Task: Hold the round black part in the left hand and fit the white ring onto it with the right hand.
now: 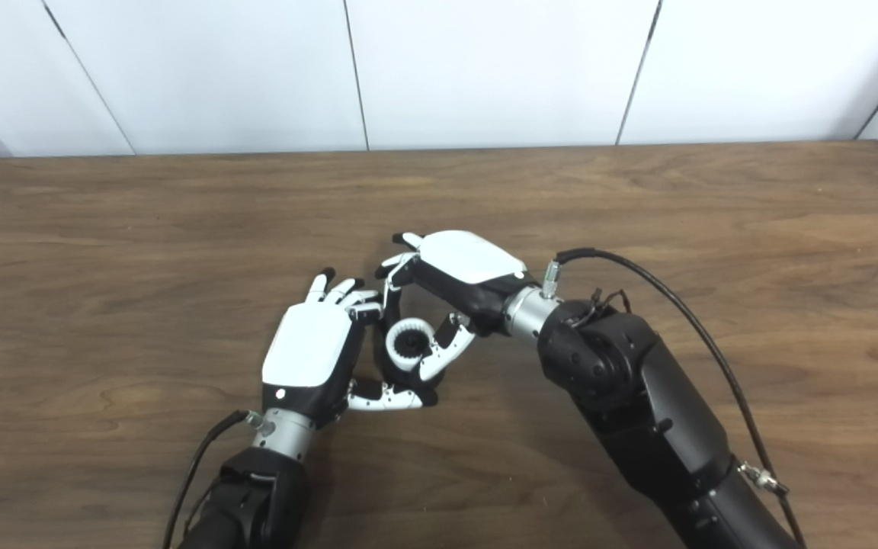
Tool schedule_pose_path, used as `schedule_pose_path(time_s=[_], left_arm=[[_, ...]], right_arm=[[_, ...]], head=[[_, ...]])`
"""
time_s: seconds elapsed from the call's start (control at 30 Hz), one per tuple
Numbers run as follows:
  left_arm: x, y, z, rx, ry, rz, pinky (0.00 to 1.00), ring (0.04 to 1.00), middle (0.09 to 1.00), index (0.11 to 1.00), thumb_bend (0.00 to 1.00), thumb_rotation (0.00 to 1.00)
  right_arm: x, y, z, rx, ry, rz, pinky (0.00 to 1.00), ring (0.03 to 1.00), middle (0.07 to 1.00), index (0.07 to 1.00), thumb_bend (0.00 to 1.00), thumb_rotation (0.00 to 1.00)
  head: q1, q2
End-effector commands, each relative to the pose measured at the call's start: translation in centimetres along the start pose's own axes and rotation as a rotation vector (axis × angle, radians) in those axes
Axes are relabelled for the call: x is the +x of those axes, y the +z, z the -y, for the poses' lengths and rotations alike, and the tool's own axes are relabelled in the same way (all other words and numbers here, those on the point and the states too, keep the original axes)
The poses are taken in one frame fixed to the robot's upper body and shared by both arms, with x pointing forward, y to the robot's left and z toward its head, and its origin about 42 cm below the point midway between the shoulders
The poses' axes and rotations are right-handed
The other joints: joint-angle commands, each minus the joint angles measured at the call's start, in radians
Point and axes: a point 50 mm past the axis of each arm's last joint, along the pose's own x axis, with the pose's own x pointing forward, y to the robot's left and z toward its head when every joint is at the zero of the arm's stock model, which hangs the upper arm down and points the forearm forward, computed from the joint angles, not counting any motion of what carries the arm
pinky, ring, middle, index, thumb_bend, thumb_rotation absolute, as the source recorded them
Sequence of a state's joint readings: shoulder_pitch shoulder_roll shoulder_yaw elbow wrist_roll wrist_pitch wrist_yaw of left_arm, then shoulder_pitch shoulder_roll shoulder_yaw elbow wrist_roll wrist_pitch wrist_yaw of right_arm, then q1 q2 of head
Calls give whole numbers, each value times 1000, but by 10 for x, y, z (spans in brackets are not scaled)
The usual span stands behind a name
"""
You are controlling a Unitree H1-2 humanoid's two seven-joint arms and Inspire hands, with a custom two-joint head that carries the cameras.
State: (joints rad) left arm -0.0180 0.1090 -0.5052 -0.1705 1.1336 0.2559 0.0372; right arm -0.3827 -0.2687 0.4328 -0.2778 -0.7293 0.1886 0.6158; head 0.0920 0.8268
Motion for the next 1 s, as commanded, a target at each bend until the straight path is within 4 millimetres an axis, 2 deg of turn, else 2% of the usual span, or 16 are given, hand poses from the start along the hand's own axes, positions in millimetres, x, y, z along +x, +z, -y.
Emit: schedule_pose_path(time_s=[0.0,0.27,0.3,0.33,0.4,0.77,0.97], left_arm=[[-2,5,10,20,-61,20,1000,890,777,484,525,57],[-2,6,10,4,-65,19,1000,891,780,485,525,56],[-2,6,10,4,-64,19,1000,890,779,485,525,57],[-2,6,10,3,-62,20,1000,890,779,485,525,57],[-2,6,10,8,-59,23,1000,888,779,484,525,58],[-3,4,10,22,-62,21,1000,888,776,485,525,58],[-3,3,10,16,-61,20,1000,887,772,485,525,57]], right_arm=[[-1,1,13,-30,-53,21,1000,1000,859,484,525,140],[-4,7,16,-36,-54,49,1000,1000,869,494,523,158],[-4,8,16,-37,-55,50,1000,1000,871,569,776,250],[-4,8,17,-41,-55,50,1000,1000,873,598,869,286],[-4,9,19,-48,-54,45,1000,1000,883,634,972,331],[-5,9,24,-45,-69,31,1000,1000,907,661,1000,332],[-7,8,28,-52,-62,7,1000,1000,952,717,1000,353]], head=[[0,1],[3,3],[3,3],[3,3],[3,3],[-2,2],[-5,2]])
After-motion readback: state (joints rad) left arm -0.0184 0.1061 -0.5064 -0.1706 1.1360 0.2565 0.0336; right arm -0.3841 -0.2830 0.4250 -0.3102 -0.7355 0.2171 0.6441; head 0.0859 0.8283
